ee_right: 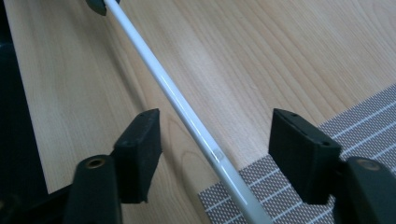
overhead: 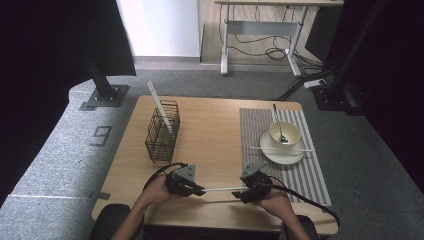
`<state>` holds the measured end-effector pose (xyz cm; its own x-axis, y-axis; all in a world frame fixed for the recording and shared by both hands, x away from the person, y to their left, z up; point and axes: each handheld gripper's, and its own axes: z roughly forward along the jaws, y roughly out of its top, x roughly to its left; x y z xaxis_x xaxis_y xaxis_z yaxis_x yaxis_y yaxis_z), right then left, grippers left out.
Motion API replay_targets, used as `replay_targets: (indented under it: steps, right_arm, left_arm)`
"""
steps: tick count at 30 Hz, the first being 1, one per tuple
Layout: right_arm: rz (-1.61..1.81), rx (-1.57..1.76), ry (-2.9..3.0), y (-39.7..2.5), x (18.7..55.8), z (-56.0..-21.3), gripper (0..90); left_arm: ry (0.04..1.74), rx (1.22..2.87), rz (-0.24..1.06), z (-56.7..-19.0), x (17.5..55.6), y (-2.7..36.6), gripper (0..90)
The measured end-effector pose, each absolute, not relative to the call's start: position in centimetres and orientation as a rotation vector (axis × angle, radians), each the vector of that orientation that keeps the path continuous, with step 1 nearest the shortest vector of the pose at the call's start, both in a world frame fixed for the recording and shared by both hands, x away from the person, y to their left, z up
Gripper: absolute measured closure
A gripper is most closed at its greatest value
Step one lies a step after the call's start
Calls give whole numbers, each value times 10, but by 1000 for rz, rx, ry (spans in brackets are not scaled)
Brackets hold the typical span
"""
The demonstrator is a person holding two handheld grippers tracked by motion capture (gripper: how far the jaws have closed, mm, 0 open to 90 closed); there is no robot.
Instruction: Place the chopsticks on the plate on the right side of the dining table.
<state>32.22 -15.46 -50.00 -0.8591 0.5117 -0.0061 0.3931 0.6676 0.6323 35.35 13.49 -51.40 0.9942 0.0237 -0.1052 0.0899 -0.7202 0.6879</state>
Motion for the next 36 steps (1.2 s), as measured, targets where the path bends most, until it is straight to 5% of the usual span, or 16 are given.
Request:
replay_targets:
  steps: [10,26,36]
  right_arm:
    - [912,589,2761,-145,314,-498,679]
    - [923,493,2880,-145,312,-496,810]
    - [961,498,2862,-150,308,-488,826]
  left_arm:
    - [51,2372,-129,-514,352,133,853]
    - [15,2356,64,-514,351,135,753]
    - [155,2295,118,-509,356,143,514]
